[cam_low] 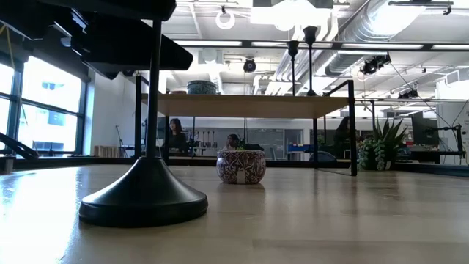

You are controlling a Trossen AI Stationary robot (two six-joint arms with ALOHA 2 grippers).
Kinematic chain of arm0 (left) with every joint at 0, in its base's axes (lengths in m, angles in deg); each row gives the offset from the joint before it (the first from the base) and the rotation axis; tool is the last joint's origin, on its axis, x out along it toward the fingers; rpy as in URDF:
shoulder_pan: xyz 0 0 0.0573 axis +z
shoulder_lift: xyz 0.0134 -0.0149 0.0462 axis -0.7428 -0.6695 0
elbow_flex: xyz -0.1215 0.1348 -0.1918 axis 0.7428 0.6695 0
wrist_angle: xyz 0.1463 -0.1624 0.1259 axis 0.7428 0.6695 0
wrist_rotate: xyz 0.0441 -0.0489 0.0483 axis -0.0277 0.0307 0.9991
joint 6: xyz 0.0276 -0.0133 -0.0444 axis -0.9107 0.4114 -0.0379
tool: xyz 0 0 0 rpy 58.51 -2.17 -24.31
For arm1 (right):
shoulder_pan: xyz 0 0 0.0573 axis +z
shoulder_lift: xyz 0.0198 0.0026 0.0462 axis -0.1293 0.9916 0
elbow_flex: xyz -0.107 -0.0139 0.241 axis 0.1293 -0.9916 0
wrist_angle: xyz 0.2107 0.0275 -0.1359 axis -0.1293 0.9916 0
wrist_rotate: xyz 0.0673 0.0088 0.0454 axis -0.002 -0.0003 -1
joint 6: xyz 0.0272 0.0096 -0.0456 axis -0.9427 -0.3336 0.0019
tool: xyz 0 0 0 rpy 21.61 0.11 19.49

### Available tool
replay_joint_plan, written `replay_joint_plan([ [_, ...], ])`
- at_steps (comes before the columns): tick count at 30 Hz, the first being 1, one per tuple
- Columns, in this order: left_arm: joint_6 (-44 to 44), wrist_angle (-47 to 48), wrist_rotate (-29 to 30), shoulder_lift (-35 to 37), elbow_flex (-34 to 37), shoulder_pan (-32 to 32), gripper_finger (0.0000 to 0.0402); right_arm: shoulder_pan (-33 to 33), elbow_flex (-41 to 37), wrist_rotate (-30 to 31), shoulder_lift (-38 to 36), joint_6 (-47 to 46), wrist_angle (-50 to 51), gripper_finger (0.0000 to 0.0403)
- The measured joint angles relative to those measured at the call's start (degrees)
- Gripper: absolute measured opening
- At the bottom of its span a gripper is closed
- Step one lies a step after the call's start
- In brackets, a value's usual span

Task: Pick & Place candle stick holders
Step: Put the black candle holder on the shelf

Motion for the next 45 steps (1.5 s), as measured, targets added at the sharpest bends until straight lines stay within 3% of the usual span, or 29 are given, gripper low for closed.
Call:
replay_joint_plan([
  [6, 0.05, -0.08, 1.48, 0.0, -0.02, -0.04, 0.0266, 0.0, 0.0, -0.32, 0.0, -0.17, 0.0, 0.0357],
  [10, 0.21, -0.12, 1.89, 0.0, -0.03, -0.04, 0.0238, 0.0, 0.0, -0.3, 0.0, -0.17, 0.0, 0.0357],
  [24, -0.63, -0.16, -0.62, 0.0, -0.11, -0.15, 0.0012, 0.0, 0.0, -0.3, 0.0, -2.12, 2.71, 0.0357],
  [35, -2.21, -0.04, 3.59, 0.49, -0.11, -1.68, 0.0013, -0.82, 0.07, -0.11, 0.92, -1.99, 2.99, 0.0357],
  [42, -10.28, 1.83, 5.3, 4.22, -3.77, -3.46, 0.0007, -1.95, 0.07, -0.48, 3.19, -2.12, 3.12, 0.0357],
  [45, -13.86, 5.57, 9.37, 6.4, -6.12, -4.98, 0.0009, -1.97, 0.07, -0.75, 4.47, -2.14, 3.01, 0.0357],
])
